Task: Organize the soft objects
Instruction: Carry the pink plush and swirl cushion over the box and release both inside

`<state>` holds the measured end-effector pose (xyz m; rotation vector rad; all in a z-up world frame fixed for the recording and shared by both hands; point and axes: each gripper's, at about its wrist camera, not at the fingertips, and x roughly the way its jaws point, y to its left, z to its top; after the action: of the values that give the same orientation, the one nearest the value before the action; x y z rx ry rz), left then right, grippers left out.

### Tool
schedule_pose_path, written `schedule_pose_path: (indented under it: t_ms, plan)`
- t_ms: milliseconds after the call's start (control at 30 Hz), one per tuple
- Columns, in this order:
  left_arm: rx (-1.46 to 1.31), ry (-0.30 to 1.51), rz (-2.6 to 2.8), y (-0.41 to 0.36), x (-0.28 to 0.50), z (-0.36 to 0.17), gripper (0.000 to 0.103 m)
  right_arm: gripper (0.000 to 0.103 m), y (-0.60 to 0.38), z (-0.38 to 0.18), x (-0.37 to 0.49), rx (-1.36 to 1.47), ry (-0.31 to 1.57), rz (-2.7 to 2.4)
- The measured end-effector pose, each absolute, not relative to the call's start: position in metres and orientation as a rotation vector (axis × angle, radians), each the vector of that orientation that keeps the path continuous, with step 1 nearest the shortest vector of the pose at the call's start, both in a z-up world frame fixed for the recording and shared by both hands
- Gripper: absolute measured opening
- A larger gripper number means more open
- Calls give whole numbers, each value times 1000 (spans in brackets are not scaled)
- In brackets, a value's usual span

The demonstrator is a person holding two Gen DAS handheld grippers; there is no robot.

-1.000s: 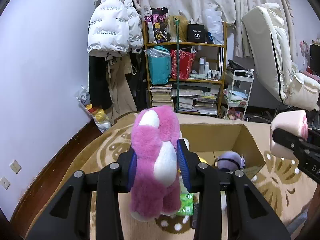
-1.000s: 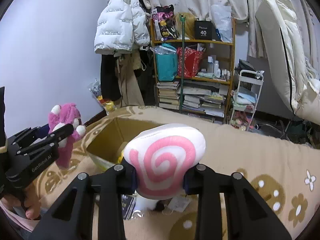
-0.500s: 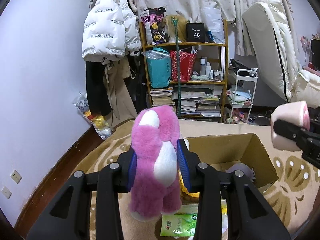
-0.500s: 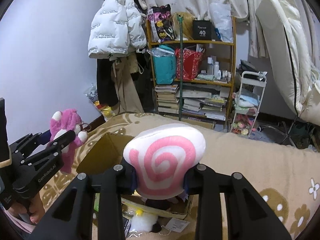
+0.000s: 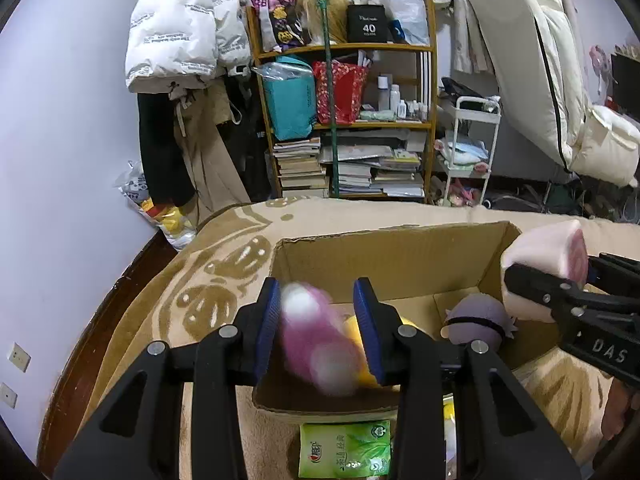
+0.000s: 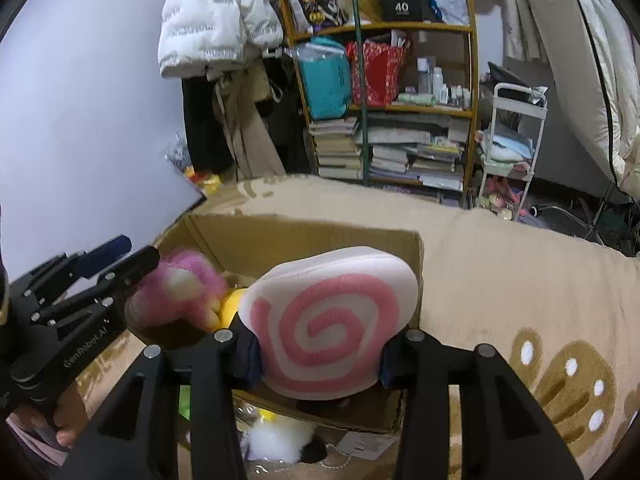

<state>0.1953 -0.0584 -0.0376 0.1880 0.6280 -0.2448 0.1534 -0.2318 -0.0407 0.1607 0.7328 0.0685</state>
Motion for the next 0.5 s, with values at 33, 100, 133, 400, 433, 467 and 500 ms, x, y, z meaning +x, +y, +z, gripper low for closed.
schedule_pose_path:
  t_ms: [33, 100, 133, 400, 433, 467, 500]
  plan:
    - [190, 630, -248, -59, 196, -38, 37, 46, -232, -43, 155, 157, 744, 69]
    - [191, 636, -250, -60, 196, -40, 37, 47, -233, -46, 156, 159, 759, 71]
    - [190, 639, -251, -60, 197, -41, 37, 48, -233, -47, 157, 160, 762, 77]
    - [194, 639, -221, -57, 194, -42, 54, 55, -229, -49, 155, 138, 773, 91]
    - [200, 626, -218, -56, 192, -40, 56, 56, -229, -49, 155, 140, 776, 93]
    - [205, 621, -216, -55, 190, -39, 59, 57, -230, -49, 154, 140, 777, 94]
    - [208, 618, -214, -55, 189, -37, 61, 58, -230, -49, 153, 139, 777, 92]
